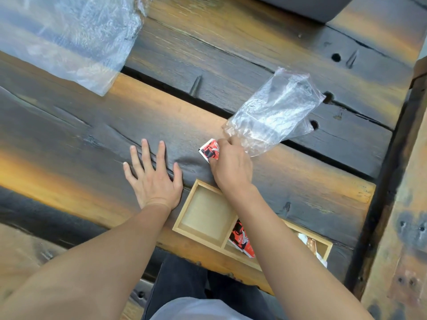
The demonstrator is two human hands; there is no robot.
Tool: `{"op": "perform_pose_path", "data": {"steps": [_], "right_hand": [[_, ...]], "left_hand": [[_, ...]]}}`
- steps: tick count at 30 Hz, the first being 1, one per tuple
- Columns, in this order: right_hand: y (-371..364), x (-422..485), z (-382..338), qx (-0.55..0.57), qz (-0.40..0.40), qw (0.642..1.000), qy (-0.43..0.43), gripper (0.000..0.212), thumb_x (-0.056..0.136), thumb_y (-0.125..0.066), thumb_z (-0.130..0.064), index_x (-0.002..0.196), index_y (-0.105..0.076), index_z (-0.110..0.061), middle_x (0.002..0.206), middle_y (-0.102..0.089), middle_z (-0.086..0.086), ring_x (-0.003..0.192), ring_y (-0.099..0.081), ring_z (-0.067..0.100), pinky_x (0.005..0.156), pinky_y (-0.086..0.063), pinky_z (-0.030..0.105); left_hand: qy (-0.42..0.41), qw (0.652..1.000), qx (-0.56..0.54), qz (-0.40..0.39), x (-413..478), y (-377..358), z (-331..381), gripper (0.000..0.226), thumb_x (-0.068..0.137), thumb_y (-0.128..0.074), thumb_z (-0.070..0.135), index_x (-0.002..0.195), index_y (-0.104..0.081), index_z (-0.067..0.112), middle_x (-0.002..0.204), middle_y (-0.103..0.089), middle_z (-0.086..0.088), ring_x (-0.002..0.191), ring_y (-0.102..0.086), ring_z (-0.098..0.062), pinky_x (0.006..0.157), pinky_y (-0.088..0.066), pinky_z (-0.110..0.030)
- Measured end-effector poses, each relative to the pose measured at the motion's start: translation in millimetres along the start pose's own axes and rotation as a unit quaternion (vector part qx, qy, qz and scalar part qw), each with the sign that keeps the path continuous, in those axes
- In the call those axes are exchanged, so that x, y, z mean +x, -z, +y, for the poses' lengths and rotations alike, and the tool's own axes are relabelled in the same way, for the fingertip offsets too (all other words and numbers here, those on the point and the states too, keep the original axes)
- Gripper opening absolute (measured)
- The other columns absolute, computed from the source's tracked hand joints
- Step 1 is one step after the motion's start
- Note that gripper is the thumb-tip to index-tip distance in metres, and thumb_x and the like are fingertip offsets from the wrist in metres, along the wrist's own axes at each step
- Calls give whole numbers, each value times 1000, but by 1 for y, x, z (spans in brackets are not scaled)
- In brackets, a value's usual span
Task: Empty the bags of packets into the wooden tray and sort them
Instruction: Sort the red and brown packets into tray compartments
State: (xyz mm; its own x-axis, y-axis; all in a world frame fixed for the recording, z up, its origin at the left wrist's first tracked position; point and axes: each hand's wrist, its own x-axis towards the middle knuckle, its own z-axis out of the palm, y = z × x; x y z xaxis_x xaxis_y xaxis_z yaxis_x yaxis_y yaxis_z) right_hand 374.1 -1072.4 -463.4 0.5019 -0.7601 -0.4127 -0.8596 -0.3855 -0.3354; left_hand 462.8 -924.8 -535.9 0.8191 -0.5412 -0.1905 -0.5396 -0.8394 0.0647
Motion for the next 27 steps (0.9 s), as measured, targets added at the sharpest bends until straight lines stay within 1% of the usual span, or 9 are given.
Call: {"op": "perform_pose_path", "data": {"steps": [5,7,9,11,13,16,20,23,27], "right_hand": [[-3,7,-3,23,-19,1000,-9,35,85,-72,-23,115,-58,-11,122,-59,10,104,-62,34,78,-47,39],[-1,9,-2,33,-38,999,-9,31,84,-72,-23,110,-61,-11,119,-60,11,104,-61,35,77,-45,37],[-1,11,0,56,-46,997,-9,19,85,-70,-21,100,-65,-10,110,-62,13,98,-61,35,73,-42,35],[1,11,2,86,-36,996,-15,11,87,-68,-20,89,-66,-9,97,-66,13,91,-62,34,70,-46,35],[3,9,5,114,-29,993,-30,14,89,-64,-21,82,-66,-9,87,-68,11,84,-62,32,69,-50,36],[8,4,13,161,-25,985,-57,17,89,-64,-24,75,-62,-14,80,-68,10,80,-62,30,67,-47,33],[20,-8,29,221,-19,972,-79,20,89,-65,-25,78,-66,-9,70,-65,3,75,-62,24,66,-48,32],[29,-21,41,263,0,960,-94,19,89,-68,-25,74,-66,-14,61,-57,-7,65,-55,14,61,-40,27],[36,-46,54,327,-18,937,-123,15,87,-71,-27,74,-68,-19,67,-64,-4,65,-57,10,63,-46,27]], "left_hand": [[-1,1000,2,-6,1,1,0,65,96,-30,51,157,-19,31,167,-4,-6,153,-1,-33,119,-9,-59],[-2,1000,3,-8,1,1,0,65,97,-30,51,157,-18,30,167,-4,-6,153,-1,-33,119,-8,-59],[-3,1000,3,-8,0,0,0,65,97,-30,50,157,-18,30,167,-3,-6,153,-1,-33,119,-8,-59],[-3,1000,1,-7,1,0,0,65,97,-31,50,157,-19,30,167,-4,-6,153,-1,-33,119,-7,-59],[-1,1000,3,-8,1,0,0,65,97,-30,50,157,-19,31,167,-4,-6,153,-1,-32,120,-8,-59],[-3,1000,6,-4,0,-1,1,64,97,-30,51,157,-19,31,167,-5,-6,153,-2,-32,120,-8,-58],[-1,1000,-1,4,0,-1,0,63,96,-30,50,156,-22,31,167,-9,-7,153,-4,-33,119,-9,-58],[-2,1000,-2,6,-1,-1,1,63,97,-30,50,156,-22,31,167,-9,-7,153,-4,-33,119,-9,-58],[0,1000,-4,7,-1,-1,2,62,97,-29,50,156,-22,32,167,-9,-7,153,-4,-33,119,-9,-58]]}}
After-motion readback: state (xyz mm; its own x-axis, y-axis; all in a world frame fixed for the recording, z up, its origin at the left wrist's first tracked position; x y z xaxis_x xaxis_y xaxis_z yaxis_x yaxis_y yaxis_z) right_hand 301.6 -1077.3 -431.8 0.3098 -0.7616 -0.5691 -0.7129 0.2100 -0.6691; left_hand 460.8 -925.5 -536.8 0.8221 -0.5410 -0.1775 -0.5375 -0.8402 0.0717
